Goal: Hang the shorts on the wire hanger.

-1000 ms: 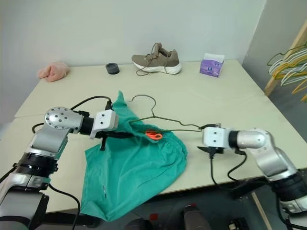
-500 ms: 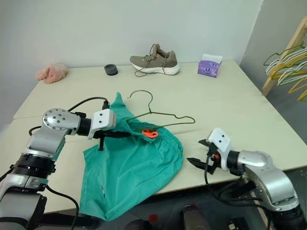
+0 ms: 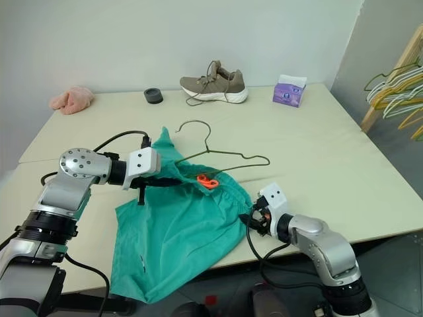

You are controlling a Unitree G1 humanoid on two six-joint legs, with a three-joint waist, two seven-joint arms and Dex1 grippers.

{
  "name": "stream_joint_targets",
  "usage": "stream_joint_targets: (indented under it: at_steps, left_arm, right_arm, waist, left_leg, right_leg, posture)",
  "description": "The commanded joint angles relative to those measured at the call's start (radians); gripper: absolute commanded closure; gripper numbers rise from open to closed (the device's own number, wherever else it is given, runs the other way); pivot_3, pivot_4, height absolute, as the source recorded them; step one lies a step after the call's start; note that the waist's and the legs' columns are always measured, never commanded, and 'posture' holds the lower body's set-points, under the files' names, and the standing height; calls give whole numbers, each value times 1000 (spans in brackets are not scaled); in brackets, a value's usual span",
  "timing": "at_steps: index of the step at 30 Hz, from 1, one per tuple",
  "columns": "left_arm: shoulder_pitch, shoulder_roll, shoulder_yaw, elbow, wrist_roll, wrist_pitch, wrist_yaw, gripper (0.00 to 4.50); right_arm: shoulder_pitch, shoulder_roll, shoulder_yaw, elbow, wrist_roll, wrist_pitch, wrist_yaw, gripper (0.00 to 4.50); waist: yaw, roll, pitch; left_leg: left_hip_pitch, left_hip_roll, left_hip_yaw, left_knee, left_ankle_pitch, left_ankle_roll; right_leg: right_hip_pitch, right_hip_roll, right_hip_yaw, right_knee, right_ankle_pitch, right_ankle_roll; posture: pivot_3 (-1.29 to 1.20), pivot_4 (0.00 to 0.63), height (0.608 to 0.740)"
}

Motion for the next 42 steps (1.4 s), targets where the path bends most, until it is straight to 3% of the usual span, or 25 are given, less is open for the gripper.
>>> stream_joint_targets:
  at_steps: [1,5,16,34,42]
  left_arm:
    - [-2,9,45,-38,-24,-1,18,4500]
    - [13,10,54,-61,-45,27,16,4500]
    - [58,76,107,-234,-215,294,-62,4500]
    - [68,141,57,-158,-111,192,-79,4500]
    - [56,142,43,-98,-55,116,-59,4500]
  right_arm:
    - [-28,0,-7,8,-32,-54,-35,3057]
    - [-69,-13,-44,72,-74,-138,-64,4467]
    - [-197,-168,-162,235,-76,-240,12,4489]
    - [-181,-217,-180,178,-55,-236,37,4489]
    - [-148,-323,-135,74,-59,-245,120,4489]
  waist:
    - [0,0,0]
    - [0,0,0]
    - [-1,0,0]
    - [-1,0,0]
    - [0,0,0]
  left_leg:
    - [0,0,0,0,0,0]
    - [0,0,0,0,0,0]
    - [-1,0,-1,0,0,0]
    - [0,0,0,0,0,0]
    - [0,0,0,0,0,0]
  right_leg:
    - [0,0,0,0,0,0]
    - [0,0,0,0,0,0]
    - [0,0,0,-1,0,0]
    - [0,0,0,0,0,0]
    - [0,0,0,-1,0,0]
  posture:
    - [-174,76,740]
    - [-174,78,740]
    - [-174,80,740]
    - [-184,84,740]
    - [-191,87,740]
